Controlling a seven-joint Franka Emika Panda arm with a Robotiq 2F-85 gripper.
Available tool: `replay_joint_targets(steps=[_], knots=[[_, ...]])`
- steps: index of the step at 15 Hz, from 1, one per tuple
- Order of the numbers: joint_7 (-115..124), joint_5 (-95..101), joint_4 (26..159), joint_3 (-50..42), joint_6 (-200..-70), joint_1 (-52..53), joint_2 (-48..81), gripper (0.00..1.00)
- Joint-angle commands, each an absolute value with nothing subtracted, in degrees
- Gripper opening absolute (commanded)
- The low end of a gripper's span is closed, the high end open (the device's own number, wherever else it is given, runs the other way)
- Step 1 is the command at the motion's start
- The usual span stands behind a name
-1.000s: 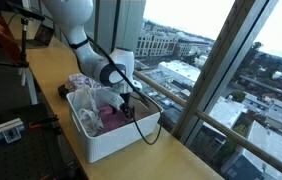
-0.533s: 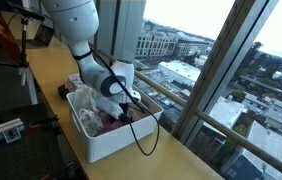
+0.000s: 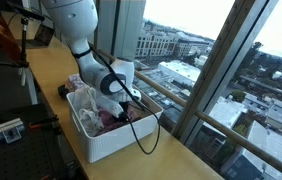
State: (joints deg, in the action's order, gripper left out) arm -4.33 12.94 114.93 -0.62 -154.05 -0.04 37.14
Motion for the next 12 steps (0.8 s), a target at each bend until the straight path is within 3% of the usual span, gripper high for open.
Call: replay_joint_targets(steps=[1,12], knots=[[-5.44,11.56,118.65,-0.13,-155.04,-0.07,32.48,0.01],[-5.78,8.63,126.68,4.89,-151.16,2.44,6.92,0.03]])
